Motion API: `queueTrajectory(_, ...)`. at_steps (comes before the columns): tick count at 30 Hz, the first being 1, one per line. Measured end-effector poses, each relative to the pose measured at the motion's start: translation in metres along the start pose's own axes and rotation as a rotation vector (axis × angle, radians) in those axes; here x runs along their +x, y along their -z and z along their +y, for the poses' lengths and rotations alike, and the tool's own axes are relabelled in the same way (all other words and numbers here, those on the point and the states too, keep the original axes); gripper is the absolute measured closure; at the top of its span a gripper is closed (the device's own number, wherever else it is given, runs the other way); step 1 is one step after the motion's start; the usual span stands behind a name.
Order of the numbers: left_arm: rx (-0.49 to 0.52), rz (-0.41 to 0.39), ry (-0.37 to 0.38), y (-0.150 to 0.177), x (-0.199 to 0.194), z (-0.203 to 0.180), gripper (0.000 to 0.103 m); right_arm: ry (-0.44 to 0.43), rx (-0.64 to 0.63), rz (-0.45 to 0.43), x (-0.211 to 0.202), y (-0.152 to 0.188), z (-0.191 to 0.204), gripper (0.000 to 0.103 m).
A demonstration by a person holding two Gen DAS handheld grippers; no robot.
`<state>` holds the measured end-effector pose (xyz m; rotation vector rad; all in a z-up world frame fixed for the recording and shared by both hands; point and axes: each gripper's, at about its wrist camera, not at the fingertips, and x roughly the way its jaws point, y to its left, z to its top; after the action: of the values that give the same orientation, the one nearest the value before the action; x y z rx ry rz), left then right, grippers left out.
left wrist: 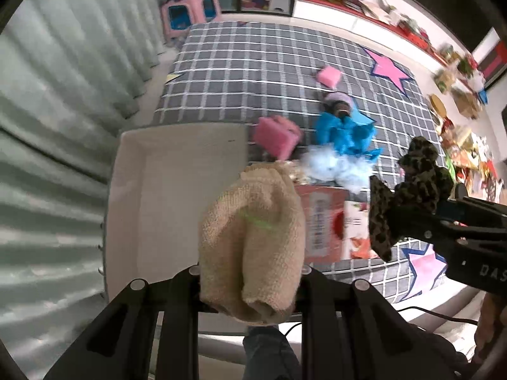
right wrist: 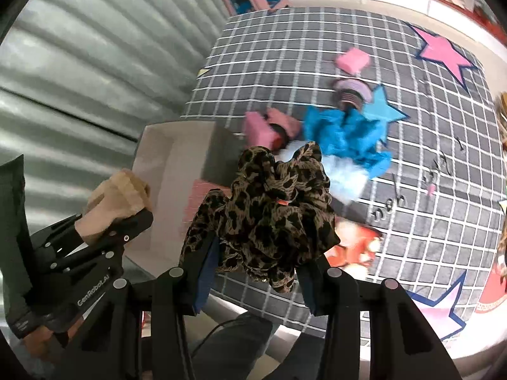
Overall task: Organize soft objects
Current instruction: 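Lower both tools into the white box and open them to drop the items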
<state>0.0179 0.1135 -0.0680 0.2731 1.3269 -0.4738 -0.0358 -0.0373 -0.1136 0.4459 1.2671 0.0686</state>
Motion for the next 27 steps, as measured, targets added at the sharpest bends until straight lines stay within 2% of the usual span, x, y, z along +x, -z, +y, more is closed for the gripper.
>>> queueTrajectory(6, -0.077, -0.004, -0.004, 0.017, -0.001, 0.047, 0.079, 0.027, -0.065, 0.021, 0.012, -0.006, 0.044, 0.056)
queueTrajectory(15, -0.153, -0.007, -0.014, 0.034, -0.002, 0.096, 0.079, 0.031, -0.175, 0.060, 0.038, -0.015, 0.111, 0.056)
queueTrajectory(27, -0.199, 0.008, -0.042, 0.058, -0.004, 0.135, 0.079, 0.004, -0.257, 0.093, 0.063, -0.001, 0.162, 0.056)
